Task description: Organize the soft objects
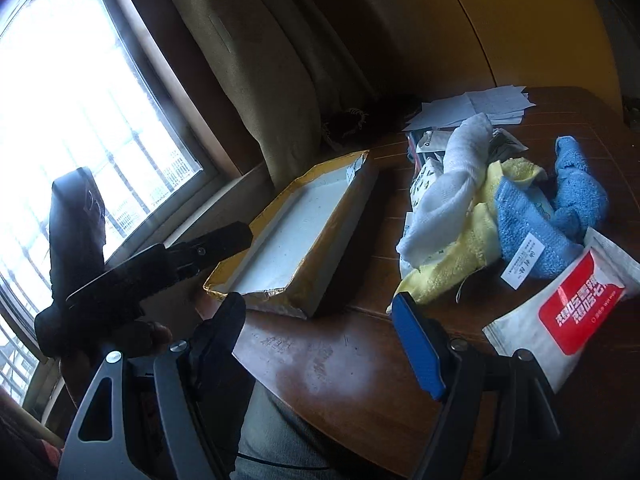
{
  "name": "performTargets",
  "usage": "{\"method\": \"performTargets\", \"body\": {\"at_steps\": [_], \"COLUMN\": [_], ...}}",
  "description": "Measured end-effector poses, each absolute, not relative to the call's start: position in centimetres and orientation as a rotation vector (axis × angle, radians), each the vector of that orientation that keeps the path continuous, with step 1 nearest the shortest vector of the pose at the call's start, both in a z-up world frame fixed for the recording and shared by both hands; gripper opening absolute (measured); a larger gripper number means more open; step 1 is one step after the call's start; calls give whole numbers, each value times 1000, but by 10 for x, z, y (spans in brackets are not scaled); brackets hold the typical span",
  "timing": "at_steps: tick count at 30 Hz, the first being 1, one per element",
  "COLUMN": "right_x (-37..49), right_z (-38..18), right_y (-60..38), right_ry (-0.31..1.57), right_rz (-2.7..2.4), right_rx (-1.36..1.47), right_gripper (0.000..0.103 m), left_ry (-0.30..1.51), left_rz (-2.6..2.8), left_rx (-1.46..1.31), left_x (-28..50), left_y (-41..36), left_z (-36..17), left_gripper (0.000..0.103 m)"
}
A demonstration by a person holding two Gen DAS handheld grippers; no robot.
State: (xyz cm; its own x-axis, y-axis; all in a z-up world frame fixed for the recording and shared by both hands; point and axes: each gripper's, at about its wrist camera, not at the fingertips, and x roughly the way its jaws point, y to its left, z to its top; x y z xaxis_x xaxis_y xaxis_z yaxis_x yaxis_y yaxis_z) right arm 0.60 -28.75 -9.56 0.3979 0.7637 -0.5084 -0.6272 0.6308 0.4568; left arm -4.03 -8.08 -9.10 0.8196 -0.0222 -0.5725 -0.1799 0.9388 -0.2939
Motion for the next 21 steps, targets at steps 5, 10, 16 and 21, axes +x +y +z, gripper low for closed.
{"method": "performTargets", "body": {"at_steps": [5, 10, 16, 21], "right_x": [-13, -23, -16, -1], "right_z": [-92, -99, -105, -118], "right_y": [-314, -328, -347, -380], "right_ry": [720, 740, 782, 821], "right_rz": [864, 855, 804, 692], "right_rx": [241, 234, 230, 268], "right_gripper": [75, 74, 69, 69], "left_ry": [606, 629, 647, 678], "left_rz": [62, 41, 28, 7], "left_rx": [-368, -347, -331, -333], "left_x": [-64, -66, -52, -25], "left_y": [-90, -103, -116, -124], "left_z": [-84, -81, -81, -85], "left_gripper": [99, 99, 99, 99]}}
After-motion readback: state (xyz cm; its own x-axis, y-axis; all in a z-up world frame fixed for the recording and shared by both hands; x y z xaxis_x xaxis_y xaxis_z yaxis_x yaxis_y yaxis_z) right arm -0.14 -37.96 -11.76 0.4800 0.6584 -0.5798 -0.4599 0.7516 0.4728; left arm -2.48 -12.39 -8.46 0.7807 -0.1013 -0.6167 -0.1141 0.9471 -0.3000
